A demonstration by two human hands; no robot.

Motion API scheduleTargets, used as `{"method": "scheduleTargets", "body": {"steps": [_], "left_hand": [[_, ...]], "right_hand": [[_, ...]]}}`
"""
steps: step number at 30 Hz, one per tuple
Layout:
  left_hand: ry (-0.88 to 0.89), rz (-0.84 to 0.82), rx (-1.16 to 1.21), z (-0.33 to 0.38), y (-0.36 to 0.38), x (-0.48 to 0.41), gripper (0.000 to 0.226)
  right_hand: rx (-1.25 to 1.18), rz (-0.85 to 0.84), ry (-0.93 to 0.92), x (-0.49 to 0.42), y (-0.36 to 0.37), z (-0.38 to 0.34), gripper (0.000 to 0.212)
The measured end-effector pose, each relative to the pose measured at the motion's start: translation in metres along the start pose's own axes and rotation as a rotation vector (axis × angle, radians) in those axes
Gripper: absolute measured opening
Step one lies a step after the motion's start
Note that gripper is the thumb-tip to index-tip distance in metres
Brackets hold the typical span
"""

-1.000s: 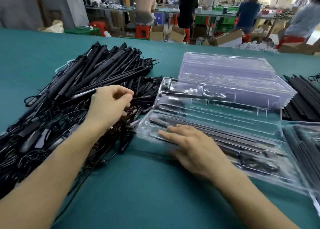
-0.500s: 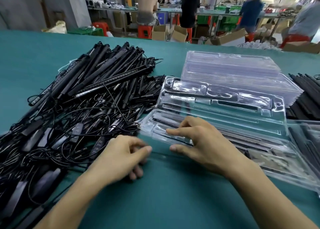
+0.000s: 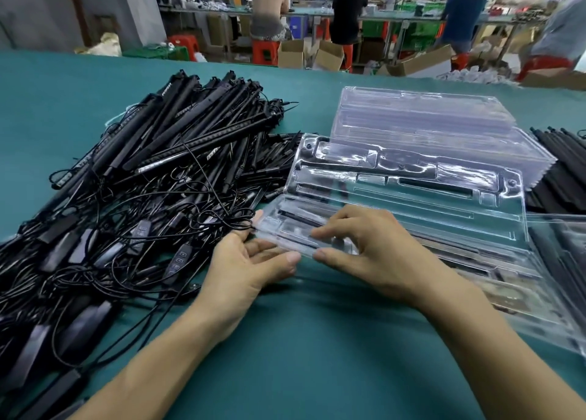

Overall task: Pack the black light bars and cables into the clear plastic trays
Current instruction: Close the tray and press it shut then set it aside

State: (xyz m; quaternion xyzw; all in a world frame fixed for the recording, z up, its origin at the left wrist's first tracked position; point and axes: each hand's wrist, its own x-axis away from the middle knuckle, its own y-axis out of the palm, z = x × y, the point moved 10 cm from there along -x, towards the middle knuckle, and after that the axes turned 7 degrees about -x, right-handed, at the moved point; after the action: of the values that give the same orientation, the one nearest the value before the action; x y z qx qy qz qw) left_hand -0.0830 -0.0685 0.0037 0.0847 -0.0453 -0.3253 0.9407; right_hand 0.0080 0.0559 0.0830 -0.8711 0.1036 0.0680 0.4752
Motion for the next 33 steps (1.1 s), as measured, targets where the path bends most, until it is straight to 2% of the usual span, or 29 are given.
{"method": "scheduleTargets", "body": {"steps": [3,14,21,25,30,33], "left_hand": [[0.025,0.05,0.026,0.003,-0.003,0.0,0.054],[0.03,0.046,0.002,0.005,-0.001,0.001,0.058],[0.016,0.037,0.06,0.002,-0.002,-0.001,0.059],[0.023,0.059,0.053,0.005,-0.002,0.0,0.066],[0.017,0.065,0.052,0.004,-0.001,0.001,0.071],[0.016,0.081,0.046,0.004,-0.001,0.001,0.083]], "right_hand": [[-0.024,0.017,-0.007,-0.001,-0.003,-0.003,0.033],[-0.106,-0.007,0.019,-0.001,-0.001,-0.001,0.029],[0.109,0.087,-0.139,0.005,-0.01,-0.031,0.026],[0.2,0.008,-0.109,0.004,0.0,-0.028,0.028],[0.133,-0.043,-0.069,0.006,0.002,-0.023,0.026],[0.128,-0.074,-0.04,0.003,0.006,-0.02,0.028]]}}
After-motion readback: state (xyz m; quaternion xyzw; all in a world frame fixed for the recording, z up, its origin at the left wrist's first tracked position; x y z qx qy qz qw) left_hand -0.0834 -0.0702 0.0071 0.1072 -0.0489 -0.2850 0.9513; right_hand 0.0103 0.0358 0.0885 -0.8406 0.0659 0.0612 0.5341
